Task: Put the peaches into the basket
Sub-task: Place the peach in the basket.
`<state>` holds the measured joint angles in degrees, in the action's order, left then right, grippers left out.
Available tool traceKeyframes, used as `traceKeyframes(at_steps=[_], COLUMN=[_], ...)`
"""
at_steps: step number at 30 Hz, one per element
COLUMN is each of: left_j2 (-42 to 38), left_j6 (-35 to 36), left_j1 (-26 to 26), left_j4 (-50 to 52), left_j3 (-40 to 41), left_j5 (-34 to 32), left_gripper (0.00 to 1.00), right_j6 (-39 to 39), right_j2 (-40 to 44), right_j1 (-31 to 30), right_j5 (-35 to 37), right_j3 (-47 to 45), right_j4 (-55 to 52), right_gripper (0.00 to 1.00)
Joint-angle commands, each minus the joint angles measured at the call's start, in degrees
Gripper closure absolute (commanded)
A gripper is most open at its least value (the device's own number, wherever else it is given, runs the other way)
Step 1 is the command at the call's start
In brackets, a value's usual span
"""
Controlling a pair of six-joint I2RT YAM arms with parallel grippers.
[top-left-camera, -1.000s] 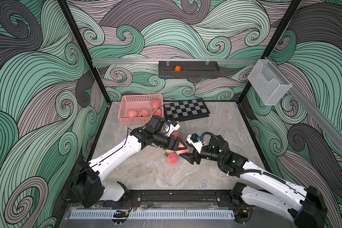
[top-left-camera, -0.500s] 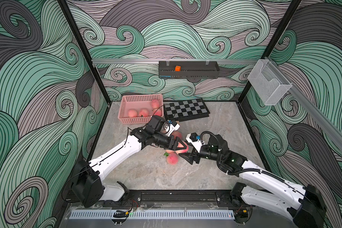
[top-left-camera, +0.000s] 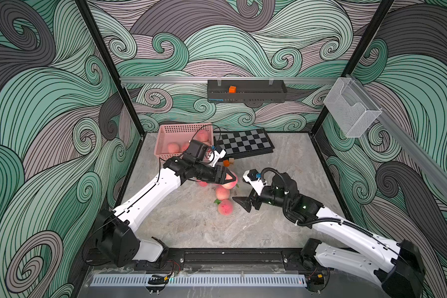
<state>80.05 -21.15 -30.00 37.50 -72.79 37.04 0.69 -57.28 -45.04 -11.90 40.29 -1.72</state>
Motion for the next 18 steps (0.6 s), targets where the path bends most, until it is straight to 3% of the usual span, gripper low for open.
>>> traceKeyframes(at_steps=[1, 6, 18], left_j2=[0.4, 3.9, 17.8], left_j6=[3.1, 5.7, 10.3], left_j1=[2.2, 7.6, 16.5], left_j4=[2.0, 5.7, 9.4], left_j3=[-3.0, -8.0, -25.2], left_j5=[-4.3, -7.9, -26.5], left_gripper=[0.41, 0.42, 0.43], right_j6=[0.3, 0.5, -0.8], right_j2=[0.2, -1.3, -7.2], right_j1=[-0.1, 0.6, 5.2], right_j5=[0.8, 0.6, -1.8], right_j3=[2.1, 3.7, 6.8], right_j4=[-0.8, -2.6, -3.9], right_gripper=[0.01, 0.01, 0.01])
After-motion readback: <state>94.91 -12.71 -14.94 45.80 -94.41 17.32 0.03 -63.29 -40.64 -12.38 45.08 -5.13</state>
